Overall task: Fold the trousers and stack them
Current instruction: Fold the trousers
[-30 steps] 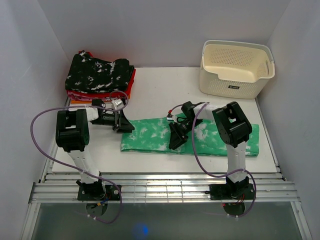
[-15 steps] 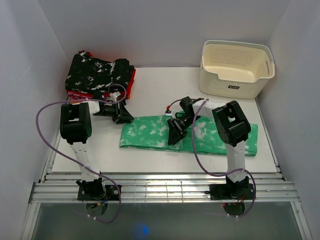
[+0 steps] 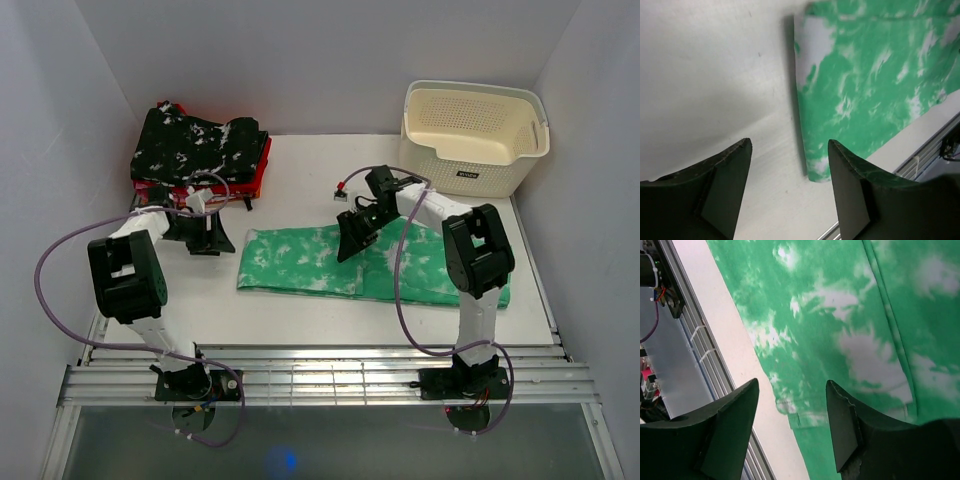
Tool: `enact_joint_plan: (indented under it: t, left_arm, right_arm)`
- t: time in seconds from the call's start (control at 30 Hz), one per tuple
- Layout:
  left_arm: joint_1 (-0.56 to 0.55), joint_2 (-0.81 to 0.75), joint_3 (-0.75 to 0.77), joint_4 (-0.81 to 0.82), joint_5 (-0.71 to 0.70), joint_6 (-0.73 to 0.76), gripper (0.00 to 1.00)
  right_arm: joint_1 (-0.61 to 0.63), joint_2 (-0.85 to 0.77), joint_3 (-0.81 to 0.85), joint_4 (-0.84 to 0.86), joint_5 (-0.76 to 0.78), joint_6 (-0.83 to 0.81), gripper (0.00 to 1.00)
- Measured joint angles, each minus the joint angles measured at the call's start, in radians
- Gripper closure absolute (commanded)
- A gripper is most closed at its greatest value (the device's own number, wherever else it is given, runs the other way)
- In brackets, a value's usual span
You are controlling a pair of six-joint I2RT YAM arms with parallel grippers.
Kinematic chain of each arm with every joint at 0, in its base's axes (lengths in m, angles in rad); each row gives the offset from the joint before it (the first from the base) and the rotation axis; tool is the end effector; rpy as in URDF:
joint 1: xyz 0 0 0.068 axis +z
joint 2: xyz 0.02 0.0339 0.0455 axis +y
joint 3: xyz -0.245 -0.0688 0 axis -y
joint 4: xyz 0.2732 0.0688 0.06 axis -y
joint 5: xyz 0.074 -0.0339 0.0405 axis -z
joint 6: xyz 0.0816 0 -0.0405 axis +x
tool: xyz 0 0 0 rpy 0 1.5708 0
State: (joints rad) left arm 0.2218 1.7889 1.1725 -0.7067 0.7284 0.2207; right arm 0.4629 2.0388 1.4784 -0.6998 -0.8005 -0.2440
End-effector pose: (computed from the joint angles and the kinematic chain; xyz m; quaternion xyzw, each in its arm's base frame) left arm 0.3667 0.0270 0.1129 0.0435 0.9273 -0.3195 0.1902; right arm 0.3620 0.2461 0.1132 -0.3715 0.8328 0.3982 0.0995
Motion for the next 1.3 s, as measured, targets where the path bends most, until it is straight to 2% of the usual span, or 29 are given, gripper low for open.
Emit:
enact_joint_plan:
  t: [0.23, 0.43, 0.6, 0.77, 0.83, 0.97, 1.07, 1.1, 1.13, 1.3]
  left_arm:
    - [-0.002, -0.028, -0.180, -0.001, 0.010, 0.016, 0.33]
    - [-0.002, -0.027, -0.189, 0.049, 0.042, -0.027, 0.32]
    - [-0.002, -0.027, -0.191, 0.073, 0.050, -0.049, 0.30]
    - [-0.002, -0.028, -0.192, 0.090, 0.059, -0.057, 0.28]
    - [-0.002, -0.029, -0.192, 0.093, 0.060, -0.057, 0.28]
    - [-0.002, -0.031, -0.195, 0.103, 0.063, -0.057, 0.28]
    - [-0.002, -0.032, -0.197, 0.106, 0.064, -0.057, 0.28]
    - [-0.002, -0.032, -0.197, 0.108, 0.065, -0.058, 0.28]
    - [-0.002, -0.032, -0.198, 0.109, 0.065, -0.058, 0.28]
    - [-0.002, -0.039, -0.198, 0.116, 0.064, -0.060, 0.28]
  right_arm:
    - [-0.046, -0.112, -0.083, -0.004, 0.110, 0.000, 0.42]
    - [-0.067, -0.116, -0.153, -0.011, 0.204, 0.042, 0.34]
    - [-0.071, -0.083, -0.153, -0.007, 0.207, 0.080, 0.33]
    - [-0.080, -0.016, -0.116, -0.024, 0.127, 0.113, 0.39]
    - [-0.082, 0.004, -0.104, -0.024, 0.095, 0.116, 0.50]
    - [-0.078, 0.036, -0.096, -0.016, 0.055, 0.128, 0.59]
    - [-0.078, 0.037, -0.095, -0.015, 0.036, 0.128, 0.79]
    - [-0.077, 0.036, -0.094, -0.014, 0.032, 0.129, 0.90]
    - [-0.077, 0.035, -0.094, -0.014, 0.029, 0.128, 0.92]
    - [-0.077, 0.002, -0.095, -0.016, 0.027, 0.137, 0.92]
